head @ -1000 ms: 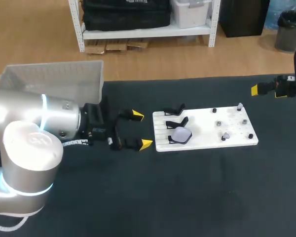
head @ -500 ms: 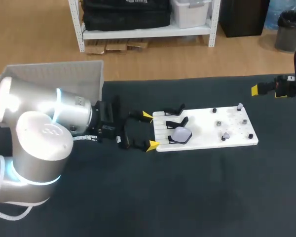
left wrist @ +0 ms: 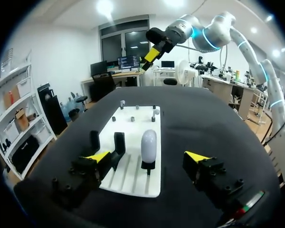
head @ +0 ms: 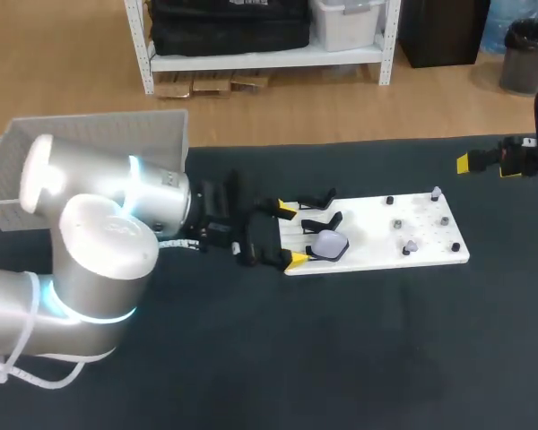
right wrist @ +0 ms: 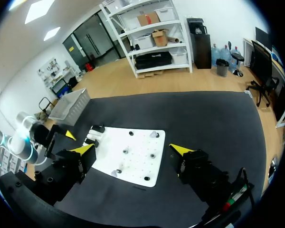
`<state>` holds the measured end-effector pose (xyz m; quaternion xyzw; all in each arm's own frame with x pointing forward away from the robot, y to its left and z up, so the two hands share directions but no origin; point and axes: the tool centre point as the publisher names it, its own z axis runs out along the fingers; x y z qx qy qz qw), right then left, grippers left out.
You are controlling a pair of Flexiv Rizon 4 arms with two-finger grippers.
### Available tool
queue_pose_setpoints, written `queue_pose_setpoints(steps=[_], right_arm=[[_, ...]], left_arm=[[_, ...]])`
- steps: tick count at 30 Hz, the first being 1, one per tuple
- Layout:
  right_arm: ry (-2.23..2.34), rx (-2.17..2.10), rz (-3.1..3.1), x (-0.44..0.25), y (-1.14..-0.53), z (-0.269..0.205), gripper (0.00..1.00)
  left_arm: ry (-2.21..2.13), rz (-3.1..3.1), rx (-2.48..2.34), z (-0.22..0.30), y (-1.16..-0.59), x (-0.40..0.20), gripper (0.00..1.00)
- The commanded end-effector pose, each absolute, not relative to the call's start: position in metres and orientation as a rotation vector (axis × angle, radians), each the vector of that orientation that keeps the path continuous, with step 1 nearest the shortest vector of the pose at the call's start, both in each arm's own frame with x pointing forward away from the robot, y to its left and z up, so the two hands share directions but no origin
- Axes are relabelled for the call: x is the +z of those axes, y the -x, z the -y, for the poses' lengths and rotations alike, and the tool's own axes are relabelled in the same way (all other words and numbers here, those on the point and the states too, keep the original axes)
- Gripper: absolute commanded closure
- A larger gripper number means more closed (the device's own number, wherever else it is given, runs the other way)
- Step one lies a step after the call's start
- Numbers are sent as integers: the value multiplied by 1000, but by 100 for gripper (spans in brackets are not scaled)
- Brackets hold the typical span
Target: Pick up each earbud case from the left stands, insert the matching earbuds, close the lid, and place the case in the box.
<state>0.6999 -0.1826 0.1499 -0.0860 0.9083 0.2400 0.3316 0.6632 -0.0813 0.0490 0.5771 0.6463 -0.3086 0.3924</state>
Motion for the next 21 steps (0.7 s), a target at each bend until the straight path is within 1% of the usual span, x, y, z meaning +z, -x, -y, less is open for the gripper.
queue_pose_setpoints(steps=[1, 8, 11, 13, 21], right_arm=[[228, 631, -2373, 149, -700, 183, 0], [228, 631, -2373, 149, -700, 183, 0], [228, 631, -2373, 149, -700, 183, 0], [228, 631, -2373, 149, -700, 183, 0], [228, 631, -2373, 149, -700, 183, 0]], left_arm=[[-1455, -1622, -812, 92, -669, 38, 0], [-1452, -1616, -849, 101, -668, 31, 0], [-1443, -1611, -869, 105, -670, 26, 5], [-1443, -1606, -885, 109, -671, 24, 11], [-1452, -1599, -917, 120, -670, 18, 18]])
